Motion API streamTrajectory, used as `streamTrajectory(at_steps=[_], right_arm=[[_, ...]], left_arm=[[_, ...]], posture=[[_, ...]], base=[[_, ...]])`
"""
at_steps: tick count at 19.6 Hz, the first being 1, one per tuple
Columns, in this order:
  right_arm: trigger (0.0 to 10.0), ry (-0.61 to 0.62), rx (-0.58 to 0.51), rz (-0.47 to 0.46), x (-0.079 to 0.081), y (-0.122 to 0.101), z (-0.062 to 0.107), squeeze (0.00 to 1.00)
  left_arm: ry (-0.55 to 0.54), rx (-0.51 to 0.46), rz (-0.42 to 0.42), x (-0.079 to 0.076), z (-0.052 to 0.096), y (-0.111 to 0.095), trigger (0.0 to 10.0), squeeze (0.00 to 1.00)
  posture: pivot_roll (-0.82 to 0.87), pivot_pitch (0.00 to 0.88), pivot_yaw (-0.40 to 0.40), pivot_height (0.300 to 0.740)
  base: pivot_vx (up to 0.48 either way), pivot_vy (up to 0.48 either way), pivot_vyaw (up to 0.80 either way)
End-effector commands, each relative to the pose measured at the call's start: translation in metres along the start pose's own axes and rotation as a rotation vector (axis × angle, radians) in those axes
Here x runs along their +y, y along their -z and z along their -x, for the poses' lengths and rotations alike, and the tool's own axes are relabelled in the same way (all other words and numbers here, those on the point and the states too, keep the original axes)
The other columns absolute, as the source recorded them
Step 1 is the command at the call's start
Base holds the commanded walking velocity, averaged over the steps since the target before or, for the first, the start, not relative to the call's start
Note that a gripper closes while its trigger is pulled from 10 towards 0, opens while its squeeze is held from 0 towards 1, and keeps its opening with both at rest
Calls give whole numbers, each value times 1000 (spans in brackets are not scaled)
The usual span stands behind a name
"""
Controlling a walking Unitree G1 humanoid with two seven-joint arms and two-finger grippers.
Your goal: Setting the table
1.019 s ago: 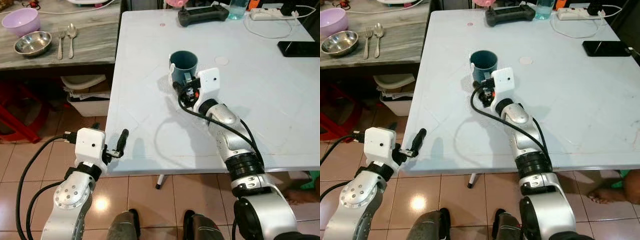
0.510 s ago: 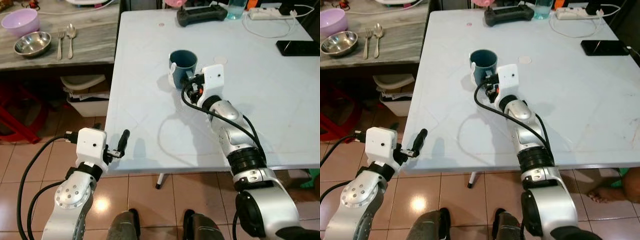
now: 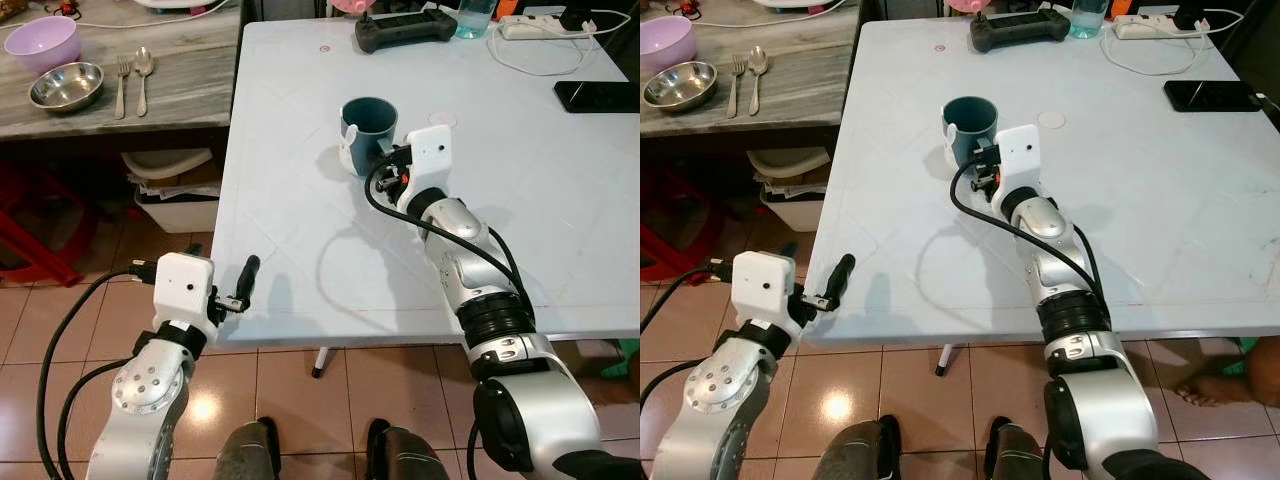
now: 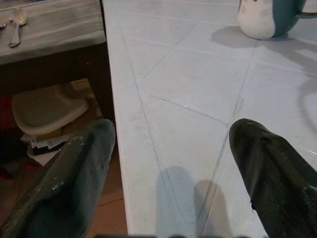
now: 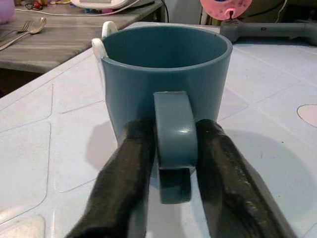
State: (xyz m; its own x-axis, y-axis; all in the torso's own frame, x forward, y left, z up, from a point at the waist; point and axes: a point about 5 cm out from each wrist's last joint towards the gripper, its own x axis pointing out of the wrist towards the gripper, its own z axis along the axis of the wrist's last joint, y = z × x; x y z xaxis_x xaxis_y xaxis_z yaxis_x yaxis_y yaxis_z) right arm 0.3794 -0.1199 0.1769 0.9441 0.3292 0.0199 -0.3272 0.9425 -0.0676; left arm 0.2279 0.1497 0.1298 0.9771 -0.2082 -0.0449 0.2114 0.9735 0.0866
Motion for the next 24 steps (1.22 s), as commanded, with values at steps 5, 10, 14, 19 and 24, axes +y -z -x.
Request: streamTrajectory(at_steps=[5,10,14,19,24], right_arm=[[0,23,-42,-7,-4,-2,6,0],[0,56,-148,-25,0,-5,31,0],[0,117,-193,-28,-1,-1,59,0],[0,199,-169,-6,-6,14,88,0],[0,222,-180,19,-7,12,96,0]], left_arm=[[-15,24,0,0,-1,6,10000,0],[-55,41,-8,3,-4,13,10000,0],[-42,9,-28,0,-14,9,10000,0],[-87,-40,-89,7,-28,2,10000,0],[-117,-47,-104,9,-35,2,10000,0]], posture=[[122,162,34,740],[73,138,44,740],[59,113,39,740],[32,74,37,740],[13,45,43,740]], base=[[0,0,0],[0,288,0],[0,480,0],[0,476,0],[0,476,0]])
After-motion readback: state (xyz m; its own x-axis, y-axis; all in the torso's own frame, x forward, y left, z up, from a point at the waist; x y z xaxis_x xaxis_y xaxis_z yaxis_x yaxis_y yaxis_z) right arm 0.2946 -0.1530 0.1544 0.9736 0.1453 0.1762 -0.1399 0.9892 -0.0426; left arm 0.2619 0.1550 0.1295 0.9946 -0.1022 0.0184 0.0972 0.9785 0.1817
